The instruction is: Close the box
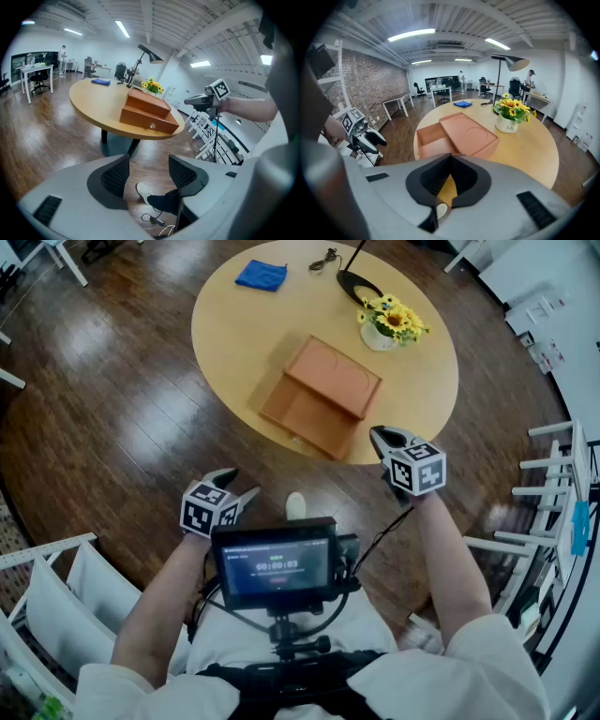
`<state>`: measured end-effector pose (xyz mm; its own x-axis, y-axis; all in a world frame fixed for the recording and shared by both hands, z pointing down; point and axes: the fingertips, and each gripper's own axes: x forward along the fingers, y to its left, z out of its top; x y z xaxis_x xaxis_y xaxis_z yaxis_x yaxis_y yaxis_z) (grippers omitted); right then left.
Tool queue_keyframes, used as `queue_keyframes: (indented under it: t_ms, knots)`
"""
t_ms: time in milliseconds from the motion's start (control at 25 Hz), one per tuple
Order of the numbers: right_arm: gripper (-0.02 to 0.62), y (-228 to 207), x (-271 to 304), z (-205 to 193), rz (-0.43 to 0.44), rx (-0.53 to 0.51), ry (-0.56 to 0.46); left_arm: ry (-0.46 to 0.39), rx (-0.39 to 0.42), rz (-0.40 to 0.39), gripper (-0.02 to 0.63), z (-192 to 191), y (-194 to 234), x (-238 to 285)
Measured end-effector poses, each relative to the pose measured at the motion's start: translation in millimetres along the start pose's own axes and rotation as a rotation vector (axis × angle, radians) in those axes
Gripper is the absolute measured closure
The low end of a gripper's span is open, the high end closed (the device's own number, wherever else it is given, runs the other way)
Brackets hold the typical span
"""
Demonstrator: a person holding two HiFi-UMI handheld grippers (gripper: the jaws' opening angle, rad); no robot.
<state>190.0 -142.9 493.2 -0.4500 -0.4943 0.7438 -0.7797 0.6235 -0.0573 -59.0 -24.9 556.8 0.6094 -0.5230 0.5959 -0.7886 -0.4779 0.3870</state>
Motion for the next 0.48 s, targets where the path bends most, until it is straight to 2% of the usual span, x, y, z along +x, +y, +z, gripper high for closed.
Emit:
queue_keyframes:
  t_ms: [200, 320, 480]
  knots:
    - [0.594, -51.7, 58.9, 43.3, 0.059, -0.172, 0.089, -0.048, 0.035, -0.017, 0.339, 40.4, -24.9, 64.9]
    - [0.594, -65.4, 97.5, 60.0, 0.121, -0.280, 0.158, -0.058, 0.022, 0.024, 0.370, 54.9, -28.8, 97.7]
    - [0.594, -71.4, 132.6, 69.5, 0.160, -0.429, 0.225, -0.050, 0.025, 0.080, 0.405, 65.5, -24.5, 127.1]
